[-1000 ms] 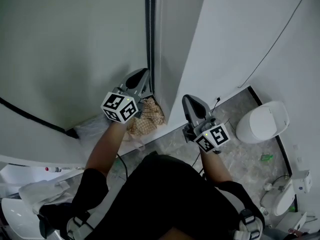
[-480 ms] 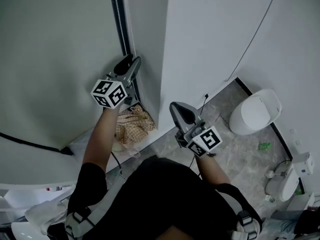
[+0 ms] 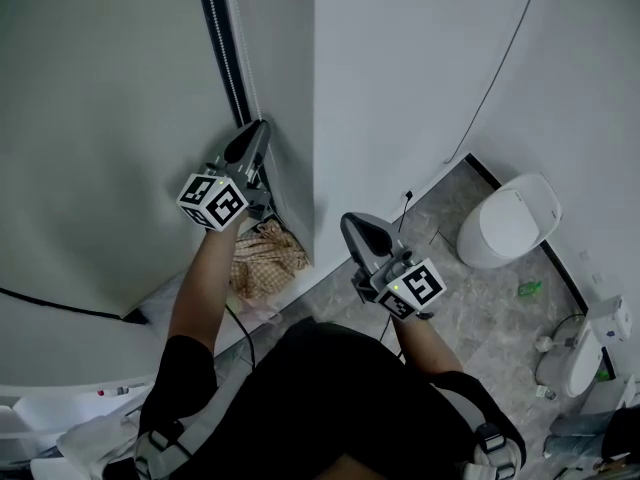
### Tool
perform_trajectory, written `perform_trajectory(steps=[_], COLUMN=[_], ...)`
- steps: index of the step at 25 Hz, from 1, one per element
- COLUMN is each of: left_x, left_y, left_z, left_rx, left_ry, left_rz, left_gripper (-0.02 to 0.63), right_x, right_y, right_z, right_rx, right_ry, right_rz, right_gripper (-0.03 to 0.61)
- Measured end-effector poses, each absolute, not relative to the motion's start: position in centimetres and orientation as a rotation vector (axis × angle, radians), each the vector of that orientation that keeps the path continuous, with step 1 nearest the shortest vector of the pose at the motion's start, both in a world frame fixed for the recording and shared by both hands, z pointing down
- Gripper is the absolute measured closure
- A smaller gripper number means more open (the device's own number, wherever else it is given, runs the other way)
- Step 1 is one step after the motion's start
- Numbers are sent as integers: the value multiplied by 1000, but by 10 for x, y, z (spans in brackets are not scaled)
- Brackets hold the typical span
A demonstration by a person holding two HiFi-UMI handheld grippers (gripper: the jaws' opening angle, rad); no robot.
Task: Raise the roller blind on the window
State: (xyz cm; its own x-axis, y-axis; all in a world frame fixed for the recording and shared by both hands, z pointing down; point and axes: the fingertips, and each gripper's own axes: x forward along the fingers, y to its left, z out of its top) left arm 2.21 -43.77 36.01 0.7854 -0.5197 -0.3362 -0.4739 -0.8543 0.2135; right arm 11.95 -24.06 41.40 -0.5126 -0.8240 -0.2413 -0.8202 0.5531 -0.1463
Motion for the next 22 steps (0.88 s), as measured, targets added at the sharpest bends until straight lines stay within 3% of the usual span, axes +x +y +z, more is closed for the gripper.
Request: perform_trajectory(steps=[10,20,22], left_x=[-10,-90,-100], left_y=[-383,-330,-318], left_z=[357,353,351], left_rx=[2969,2883,2895], left_ry=[-881,-1065,-1086], left_rz=[-497,-535,-530], left_gripper=[600,601,600], right_x=[84,23,3], right_y=[-258,-277,-278], right_z=[399,354,338], right_rx=[-1233,-1010,-927], right_ry=[2564,2637,2653], right_rz=[-24,48,66], right_gripper=[574,572,519])
